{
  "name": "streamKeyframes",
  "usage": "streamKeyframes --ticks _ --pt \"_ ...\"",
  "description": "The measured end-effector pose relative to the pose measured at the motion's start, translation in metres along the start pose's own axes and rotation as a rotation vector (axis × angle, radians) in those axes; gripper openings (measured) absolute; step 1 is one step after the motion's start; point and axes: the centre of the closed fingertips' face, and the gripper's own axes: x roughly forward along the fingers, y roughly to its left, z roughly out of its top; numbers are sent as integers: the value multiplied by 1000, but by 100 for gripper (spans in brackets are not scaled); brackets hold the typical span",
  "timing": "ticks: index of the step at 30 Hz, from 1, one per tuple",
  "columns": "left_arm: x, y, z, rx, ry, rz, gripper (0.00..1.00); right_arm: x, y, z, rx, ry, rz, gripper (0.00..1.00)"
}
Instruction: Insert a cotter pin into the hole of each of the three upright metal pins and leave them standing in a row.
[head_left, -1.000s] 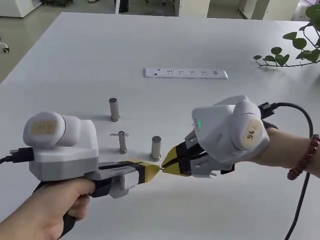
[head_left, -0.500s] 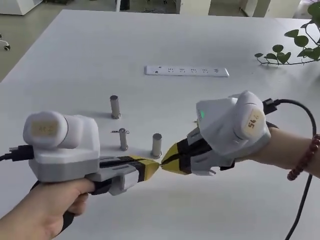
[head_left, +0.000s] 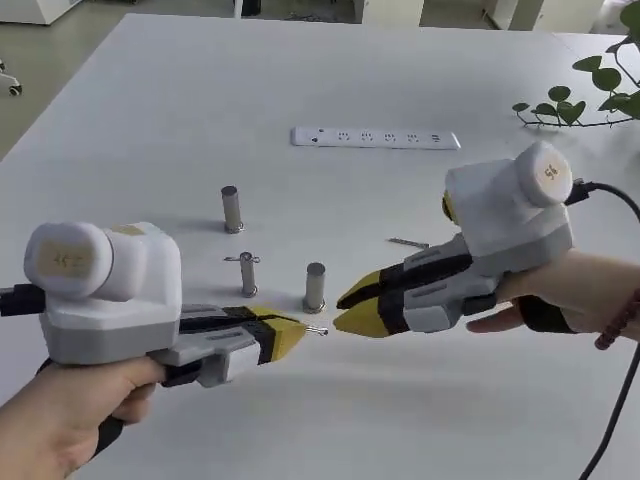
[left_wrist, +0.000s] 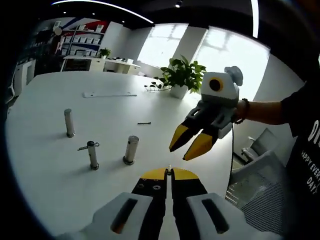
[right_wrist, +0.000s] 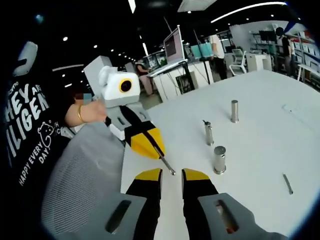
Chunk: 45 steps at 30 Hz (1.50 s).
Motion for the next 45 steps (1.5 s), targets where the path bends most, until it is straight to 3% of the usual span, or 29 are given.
streamKeyframes --ticks 2,6,10,13,20,28,33,45 --pt "-1 -3 1 24 -3 -26 0 -1 6 -1 36 -11 31 11" --pt "-2 -8 3 44 -5 -57 0 -2 8 -5 68 -5 35 12" --pt "-3 -16 4 87 -5 -114 0 -4 14 -7 81 0 66 13" --pt "-5 -23 4 117 -2 -154 0 -7 24 -9 88 2 123 13" --pt "-9 -35 6 147 -17 -233 0 -9 31 -16 96 15 167 12" --pt "-9 -44 2 151 -7 -277 0 -10 45 -17 120 14 238 9" --pt "-10 -48 3 149 -16 -288 0 -9 48 -20 111 29 253 8" --pt "-13 -57 11 137 -55 -334 0 -6 56 -15 114 4 289 6"
